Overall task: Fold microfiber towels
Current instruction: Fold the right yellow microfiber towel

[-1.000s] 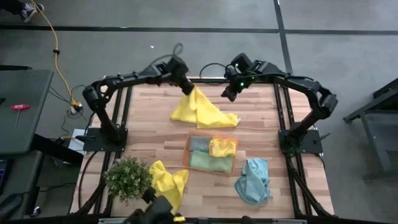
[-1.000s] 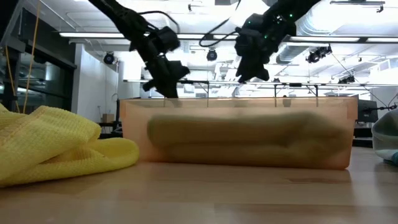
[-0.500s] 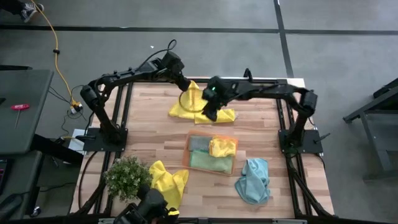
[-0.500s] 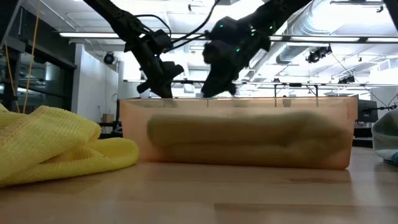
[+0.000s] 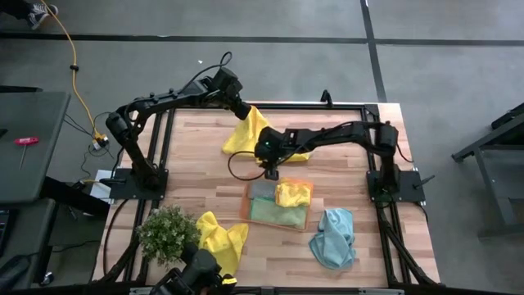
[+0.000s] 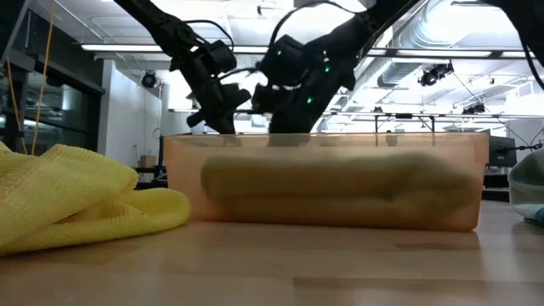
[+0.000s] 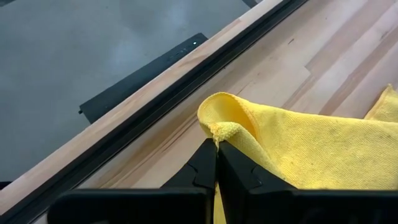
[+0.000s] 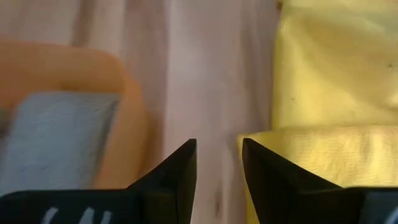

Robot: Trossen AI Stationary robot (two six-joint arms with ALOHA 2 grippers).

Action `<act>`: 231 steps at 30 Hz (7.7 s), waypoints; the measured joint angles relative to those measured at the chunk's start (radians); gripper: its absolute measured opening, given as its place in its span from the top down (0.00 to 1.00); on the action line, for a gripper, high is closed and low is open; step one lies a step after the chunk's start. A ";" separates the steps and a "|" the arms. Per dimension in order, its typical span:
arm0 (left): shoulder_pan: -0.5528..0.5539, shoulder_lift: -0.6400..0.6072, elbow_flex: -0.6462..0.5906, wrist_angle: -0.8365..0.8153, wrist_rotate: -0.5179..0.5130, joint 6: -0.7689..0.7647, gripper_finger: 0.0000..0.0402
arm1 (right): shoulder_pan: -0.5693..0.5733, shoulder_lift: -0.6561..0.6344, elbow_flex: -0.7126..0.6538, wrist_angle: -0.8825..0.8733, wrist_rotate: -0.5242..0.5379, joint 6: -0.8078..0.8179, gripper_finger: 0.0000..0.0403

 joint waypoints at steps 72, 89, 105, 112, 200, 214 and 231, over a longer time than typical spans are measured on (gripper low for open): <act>0.000 0.000 0.000 0.000 0.003 -0.006 1.00 | 0.031 0.118 0.040 -0.030 0.129 -0.068 0.96; 0.043 -0.068 0.000 -0.027 0.004 0.076 1.00 | -0.088 -0.145 0.034 -0.295 0.123 0.083 1.00; -0.013 -0.329 0.022 -0.138 -0.001 0.138 1.00 | -0.364 -0.649 0.035 -0.417 0.102 0.117 1.00; -0.021 -0.372 0.121 -0.168 -0.063 0.183 1.00 | -0.509 -0.734 0.035 -0.456 0.102 0.100 1.00; -0.272 -0.180 -0.356 0.000 -0.392 -0.025 1.00 | -0.293 -0.511 -0.373 -0.504 0.227 0.660 1.00; -0.256 -0.070 -0.355 0.094 -0.501 0.025 1.00 | -0.307 -0.457 -0.373 -0.458 0.283 0.738 1.00; -0.236 -0.029 -0.355 0.166 -0.559 0.118 0.85 | -0.311 -0.457 -0.373 -0.450 0.330 0.781 0.89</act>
